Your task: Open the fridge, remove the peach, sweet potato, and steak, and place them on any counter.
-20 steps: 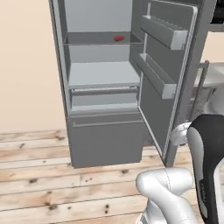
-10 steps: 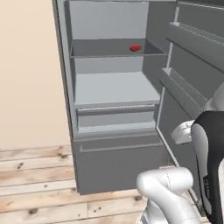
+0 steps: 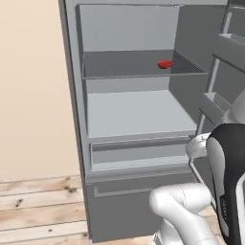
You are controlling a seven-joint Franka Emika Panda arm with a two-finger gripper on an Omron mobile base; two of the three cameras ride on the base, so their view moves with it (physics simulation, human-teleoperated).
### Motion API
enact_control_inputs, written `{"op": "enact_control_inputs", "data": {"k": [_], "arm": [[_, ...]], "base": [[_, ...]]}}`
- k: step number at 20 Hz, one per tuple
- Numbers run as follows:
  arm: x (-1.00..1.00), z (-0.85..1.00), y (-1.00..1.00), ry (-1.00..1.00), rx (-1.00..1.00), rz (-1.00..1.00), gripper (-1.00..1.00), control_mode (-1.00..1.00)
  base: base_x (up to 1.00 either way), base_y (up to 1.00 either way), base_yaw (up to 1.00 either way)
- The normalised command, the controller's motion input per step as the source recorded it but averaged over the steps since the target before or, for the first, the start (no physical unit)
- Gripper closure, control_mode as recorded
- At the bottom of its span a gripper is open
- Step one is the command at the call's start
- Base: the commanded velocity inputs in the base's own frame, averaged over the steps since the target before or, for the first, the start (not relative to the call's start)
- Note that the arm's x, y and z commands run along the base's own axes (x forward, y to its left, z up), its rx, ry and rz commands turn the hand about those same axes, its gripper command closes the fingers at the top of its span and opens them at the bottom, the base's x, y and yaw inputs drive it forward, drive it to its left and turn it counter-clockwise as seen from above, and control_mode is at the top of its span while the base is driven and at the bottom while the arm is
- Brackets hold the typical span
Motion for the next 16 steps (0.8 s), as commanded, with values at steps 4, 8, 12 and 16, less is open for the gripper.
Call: {"op": "enact_control_inputs", "data": {"k": [4,8,12,16], "arm": [[0.00,0.00,0.00,0.00,0.00,0.00,-1.00,1.00],[0.00,0.00,0.00,0.00,0.00,0.00,-1.00,1.00],[0.00,-0.04,0.00,0.03,0.00,0.00,-1.00,-1.00],[-0.55,0.00,-0.01,-0.09,0.01,0.00,-1.00,-1.00]], "base": [[1.00,-0.09,-0.01],[0.98,0.00,-0.03],[0.34,0.00,-0.02],[0.00,0.00,0.00]]}}
